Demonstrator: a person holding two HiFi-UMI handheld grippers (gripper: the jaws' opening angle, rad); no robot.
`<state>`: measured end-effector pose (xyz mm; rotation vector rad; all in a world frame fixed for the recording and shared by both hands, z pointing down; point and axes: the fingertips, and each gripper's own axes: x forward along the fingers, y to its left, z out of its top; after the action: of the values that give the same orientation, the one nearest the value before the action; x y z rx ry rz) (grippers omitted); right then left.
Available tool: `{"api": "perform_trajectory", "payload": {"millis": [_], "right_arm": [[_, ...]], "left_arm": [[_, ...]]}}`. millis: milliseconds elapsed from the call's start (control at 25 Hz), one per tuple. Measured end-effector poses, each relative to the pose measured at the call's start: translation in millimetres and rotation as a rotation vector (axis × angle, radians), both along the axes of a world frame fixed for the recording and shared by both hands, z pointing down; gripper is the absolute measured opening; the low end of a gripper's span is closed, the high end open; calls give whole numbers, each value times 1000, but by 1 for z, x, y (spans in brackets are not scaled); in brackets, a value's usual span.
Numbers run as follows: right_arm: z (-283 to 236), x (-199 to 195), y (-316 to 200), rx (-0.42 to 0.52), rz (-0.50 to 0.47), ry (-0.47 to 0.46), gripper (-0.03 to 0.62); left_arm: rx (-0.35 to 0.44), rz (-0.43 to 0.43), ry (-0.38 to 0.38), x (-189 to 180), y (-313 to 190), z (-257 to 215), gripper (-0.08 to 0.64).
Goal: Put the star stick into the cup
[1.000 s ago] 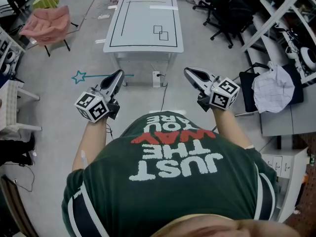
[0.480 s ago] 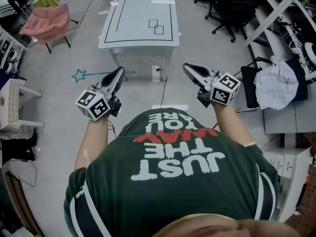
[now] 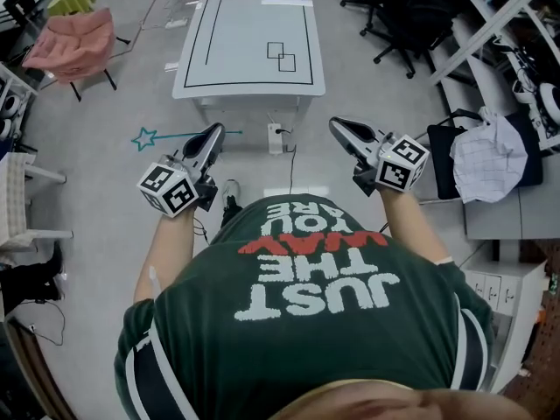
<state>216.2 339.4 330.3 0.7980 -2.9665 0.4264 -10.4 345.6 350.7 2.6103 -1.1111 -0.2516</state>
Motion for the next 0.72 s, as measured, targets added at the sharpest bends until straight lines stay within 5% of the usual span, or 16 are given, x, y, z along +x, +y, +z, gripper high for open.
{"api": "perform_trajectory", "payload": {"millis": [520, 720], "right_arm": [[-14, -144, -219, 2, 142, 2, 34], [-20, -166, -277, -2, 193, 1, 34]], "left_arm": [[-4, 207, 10, -124, -251, -1, 18], [-29, 256, 24, -147, -315, 2, 18]]}}
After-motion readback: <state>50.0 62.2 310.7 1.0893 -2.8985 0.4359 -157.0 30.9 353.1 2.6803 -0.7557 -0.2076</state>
